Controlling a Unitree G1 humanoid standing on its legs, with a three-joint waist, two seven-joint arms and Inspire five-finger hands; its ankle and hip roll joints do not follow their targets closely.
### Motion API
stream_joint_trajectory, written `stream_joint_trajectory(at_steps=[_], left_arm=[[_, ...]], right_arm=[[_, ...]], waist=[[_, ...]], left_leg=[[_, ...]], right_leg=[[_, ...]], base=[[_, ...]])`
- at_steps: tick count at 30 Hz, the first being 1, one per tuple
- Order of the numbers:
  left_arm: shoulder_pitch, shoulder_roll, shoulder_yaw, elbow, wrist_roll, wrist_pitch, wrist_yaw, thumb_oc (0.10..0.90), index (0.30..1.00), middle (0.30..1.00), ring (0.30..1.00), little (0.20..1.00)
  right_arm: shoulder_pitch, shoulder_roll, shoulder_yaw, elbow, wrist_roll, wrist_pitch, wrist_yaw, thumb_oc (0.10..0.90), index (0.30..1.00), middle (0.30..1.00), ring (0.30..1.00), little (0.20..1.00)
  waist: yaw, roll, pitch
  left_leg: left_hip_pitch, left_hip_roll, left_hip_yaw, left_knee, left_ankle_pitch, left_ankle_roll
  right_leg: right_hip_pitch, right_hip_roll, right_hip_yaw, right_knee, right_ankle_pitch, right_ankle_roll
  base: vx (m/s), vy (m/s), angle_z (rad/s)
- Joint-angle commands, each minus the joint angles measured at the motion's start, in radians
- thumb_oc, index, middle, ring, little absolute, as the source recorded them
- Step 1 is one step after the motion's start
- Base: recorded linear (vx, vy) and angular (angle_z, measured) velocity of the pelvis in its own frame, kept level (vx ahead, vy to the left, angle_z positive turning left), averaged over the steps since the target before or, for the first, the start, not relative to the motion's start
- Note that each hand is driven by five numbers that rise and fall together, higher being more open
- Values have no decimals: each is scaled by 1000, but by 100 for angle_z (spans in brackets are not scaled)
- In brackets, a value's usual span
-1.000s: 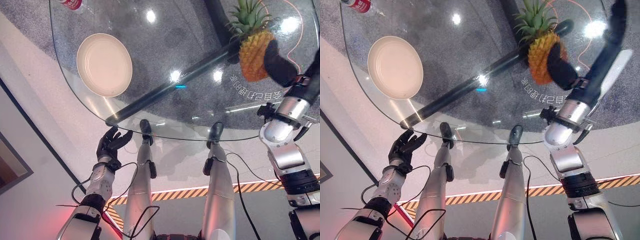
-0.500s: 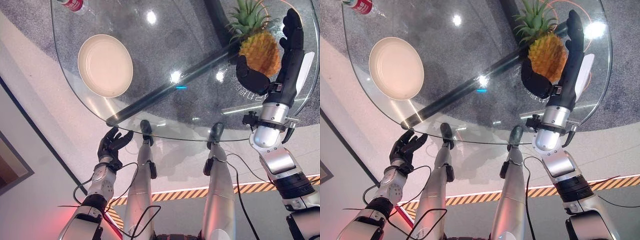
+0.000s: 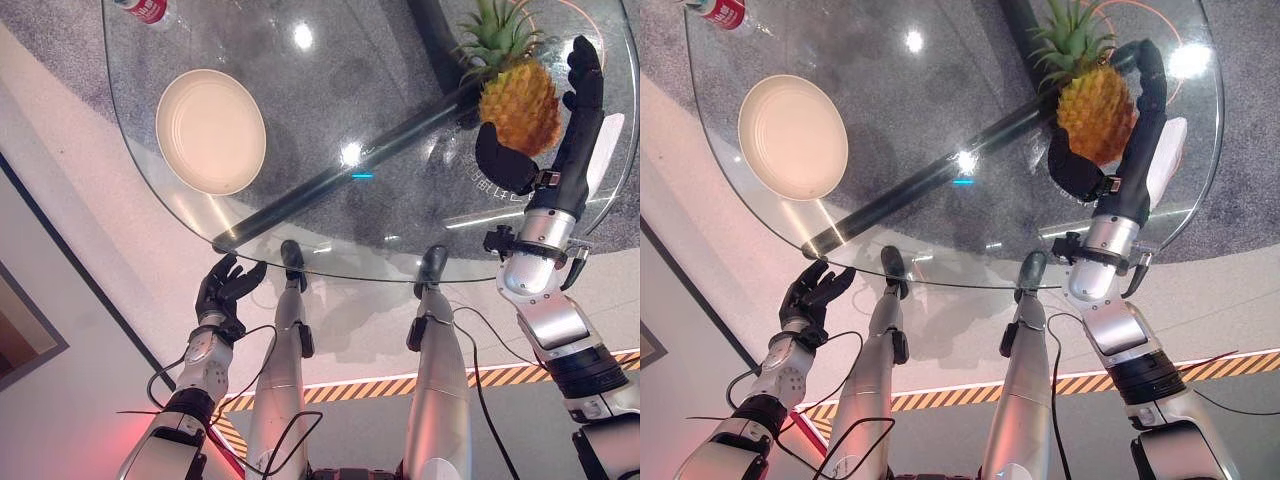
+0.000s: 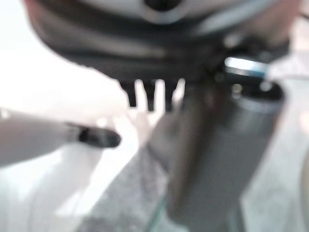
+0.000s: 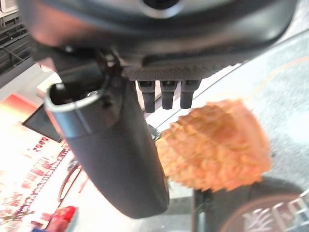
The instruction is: Pick up the fruit to the plate
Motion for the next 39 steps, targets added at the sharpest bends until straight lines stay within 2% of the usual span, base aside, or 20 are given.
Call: stream_joint_trajectory(at_steps=[1,5,25,39], left_arm=[[38,52,16,113,26,24,107,800,900,900,900,900],[32,55,13,107,28,30,114,800,900,900,900,900],[25,65,9,110,42,39,109,800,900,900,900,900],[31,63,3,96,39,41,111,800,900,900,900,900]], right_arm=[[-23,-74,-26,-69,-55,-22,-84,800,900,900,900,900],[-27,-74,-18,-63,-74,18,-103,800,900,900,900,900],[-44,-65,17,-20,13,20,-48,800,900,900,900,900],[-45,-51,33,2,75,49,2,800,900,900,900,900]], waist=[[-17,-2,-3],[-15,-3,-3],[-7,-4,-3],[-3,5,-3]], left_leg=[[-13,31,-49,101,-72,-27],[-20,30,-54,106,-73,-26],[-32,30,-62,113,-75,-23],[-36,29,-62,118,-76,-23]], right_leg=[[-4,-13,-73,-66,146,22],[-11,-14,-73,-62,147,23],[-26,-17,-73,-47,145,21],[-37,-19,-69,-34,140,16]], base=[[0,0,0],[0,0,0],[0,0,0],[0,0,0]])
